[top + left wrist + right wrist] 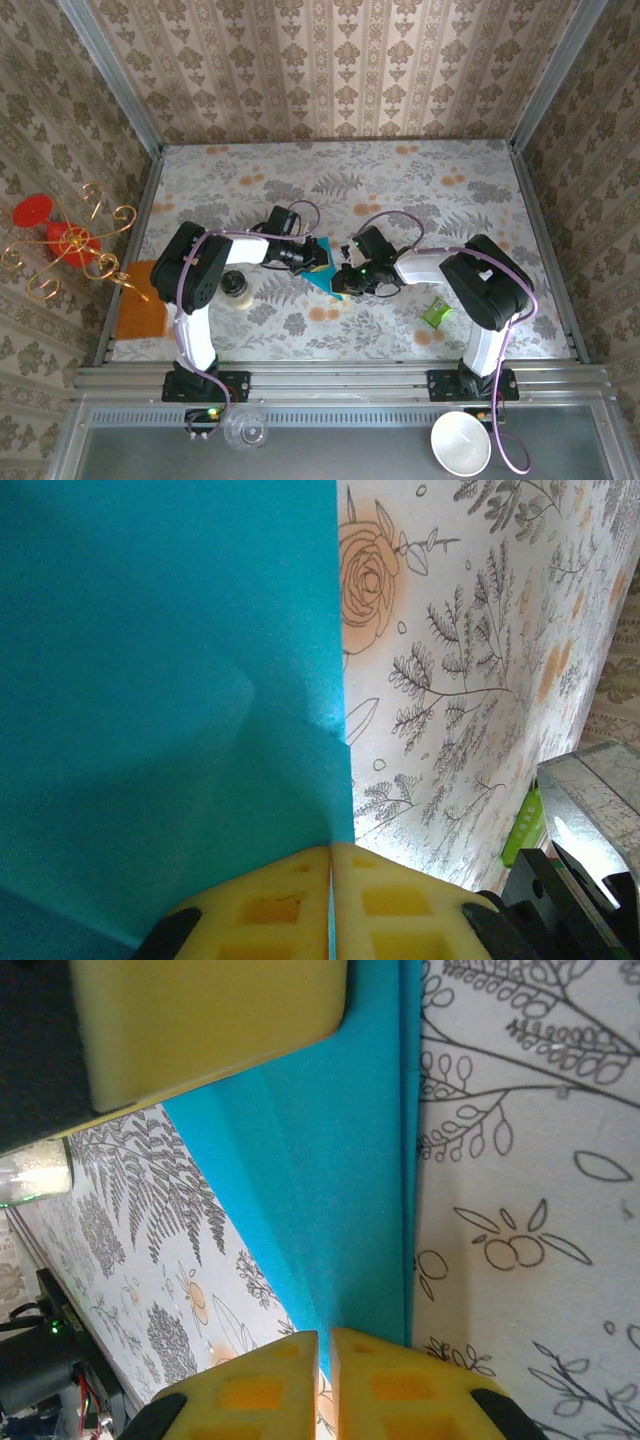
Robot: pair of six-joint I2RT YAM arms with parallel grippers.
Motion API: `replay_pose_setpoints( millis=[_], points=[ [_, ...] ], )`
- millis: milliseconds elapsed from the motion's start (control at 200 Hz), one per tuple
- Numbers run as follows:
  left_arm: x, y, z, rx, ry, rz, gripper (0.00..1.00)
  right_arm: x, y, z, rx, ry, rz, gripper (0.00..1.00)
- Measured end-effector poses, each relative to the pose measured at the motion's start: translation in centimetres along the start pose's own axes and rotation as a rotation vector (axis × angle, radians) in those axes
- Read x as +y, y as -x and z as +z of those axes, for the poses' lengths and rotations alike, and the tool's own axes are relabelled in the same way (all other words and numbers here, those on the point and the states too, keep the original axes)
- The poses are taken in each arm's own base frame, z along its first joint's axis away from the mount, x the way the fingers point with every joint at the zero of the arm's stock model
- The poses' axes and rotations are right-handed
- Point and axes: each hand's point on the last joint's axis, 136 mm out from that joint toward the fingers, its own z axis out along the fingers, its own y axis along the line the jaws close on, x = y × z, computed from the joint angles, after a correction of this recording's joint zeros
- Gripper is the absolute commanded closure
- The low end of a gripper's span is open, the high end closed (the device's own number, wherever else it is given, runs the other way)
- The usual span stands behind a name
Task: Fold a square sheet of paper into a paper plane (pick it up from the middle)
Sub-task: Fourth fold the wing at the center of the table.
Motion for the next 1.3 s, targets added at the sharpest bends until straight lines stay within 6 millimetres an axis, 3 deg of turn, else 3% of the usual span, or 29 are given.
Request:
replay_pose_setpoints(
  millis=[295, 445, 635, 795, 1095, 1300],
  points=[
    [0.0, -0.2, 0.0, 0.01, 0.0, 0.009, 0.88, -1.6, -3.6, -1.8, 0.043, -0.036, 0.018, 0.84],
    [0.0, -0.2, 0.0, 0.011, 0.0, 0.016, 0.88, -1.6, -4.6, -3.0, 0.048, -0.051, 0.026, 0.82],
    [0.0, -0.2, 0.0, 0.012, 0.001, 0.015, 0.88, 1.1, -1.8, -4.3, -0.038, -0.021, -0.029, 0.84],
    [0.0, -0.2, 0.0, 0.012, 0.001, 0.015, 0.88, 2.6, 1.3, -3.2, -0.074, -0.013, -0.054, 0.88],
    [0.0, -0.2, 0.0, 0.015, 0.004, 0.011, 0.88, 0.2, 1.5, -0.3, -0.02, -0.082, -0.035, 0.89],
    [-0.1, -0.2, -0.1, 0.021, 0.008, 0.005, 0.87, -0.4, 1.3, 0.0, -0.007, -0.096, -0.042, 0.9]
  ],
)
